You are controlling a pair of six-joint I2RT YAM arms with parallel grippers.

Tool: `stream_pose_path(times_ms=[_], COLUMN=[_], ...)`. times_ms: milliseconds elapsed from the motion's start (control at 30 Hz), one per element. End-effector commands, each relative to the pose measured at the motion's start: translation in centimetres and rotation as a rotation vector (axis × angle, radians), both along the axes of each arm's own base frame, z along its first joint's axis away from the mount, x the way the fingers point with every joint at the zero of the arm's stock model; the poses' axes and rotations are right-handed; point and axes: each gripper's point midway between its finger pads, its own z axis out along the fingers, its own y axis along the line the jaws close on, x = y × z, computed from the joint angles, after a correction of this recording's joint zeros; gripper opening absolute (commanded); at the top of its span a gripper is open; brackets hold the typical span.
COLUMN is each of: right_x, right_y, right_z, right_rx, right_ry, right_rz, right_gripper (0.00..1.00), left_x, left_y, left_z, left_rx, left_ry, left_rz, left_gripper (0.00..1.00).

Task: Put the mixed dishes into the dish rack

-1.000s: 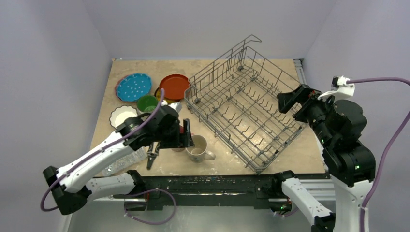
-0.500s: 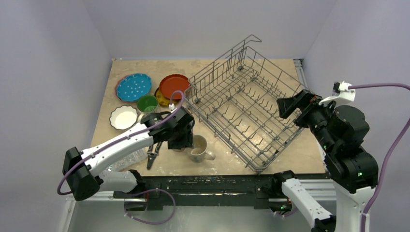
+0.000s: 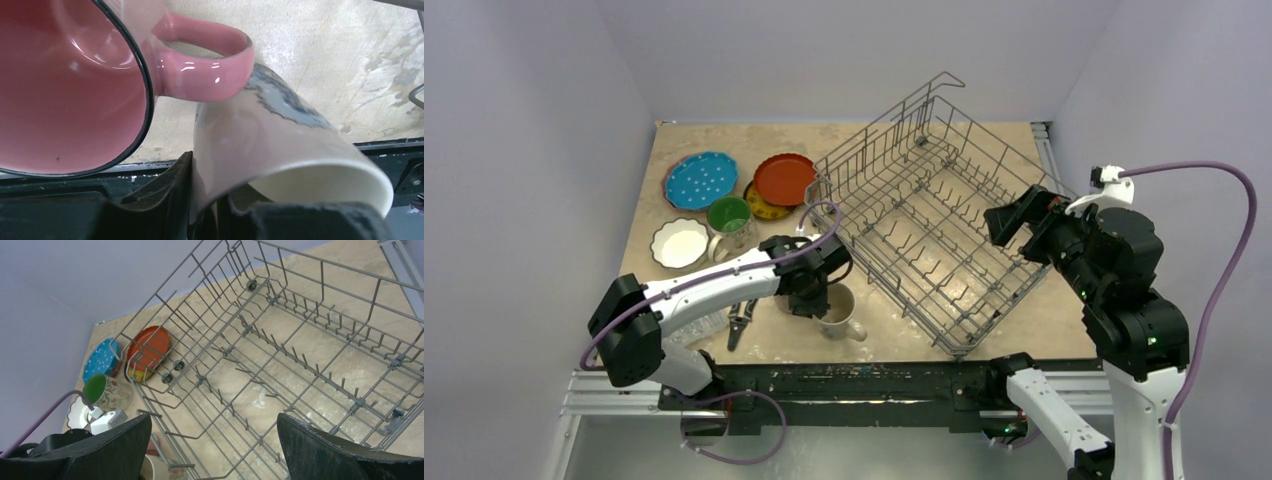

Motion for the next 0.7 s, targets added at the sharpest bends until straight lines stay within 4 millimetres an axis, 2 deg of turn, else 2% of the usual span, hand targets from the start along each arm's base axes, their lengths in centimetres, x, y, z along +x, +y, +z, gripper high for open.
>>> stream_pose_path(times_ms=[0,167,400,533,667], right_x=[0.1,0.4,0.8,0.9,0.7], right_y=[0.5,0.7,1.7,4.3,8.4], right_z=[-0.8,-1.6,-1.7,-2.0,-2.8], right_rx=[0.012,0.004,-0.026,0.013,0.137], right_ry=[0.025,0.055,0.082,0.095,0.155], right_rz=[0.020,0.034,0.109,0.249,0.465], right_gripper=[0.98,0.98,0.98,0.98,0.98], left_x=[0.0,-0.5,-1.5,-1.5,-0.8], left_y=[-0.1,0.3,2.4,2.2,0.8], left_z=[0.4,2.1,6.9,11.0,16.3], left_rx=[0.028,0.009,-0.078,-0.250,-0.493], left_ry=[-0.002,-0.018,-0.102,-0.217,-0.409], left_rz=[-0.004,-0.026,-0.008,-0.016,-0.087], left_gripper=[0.17,0.00,0.00,0.00,0.00])
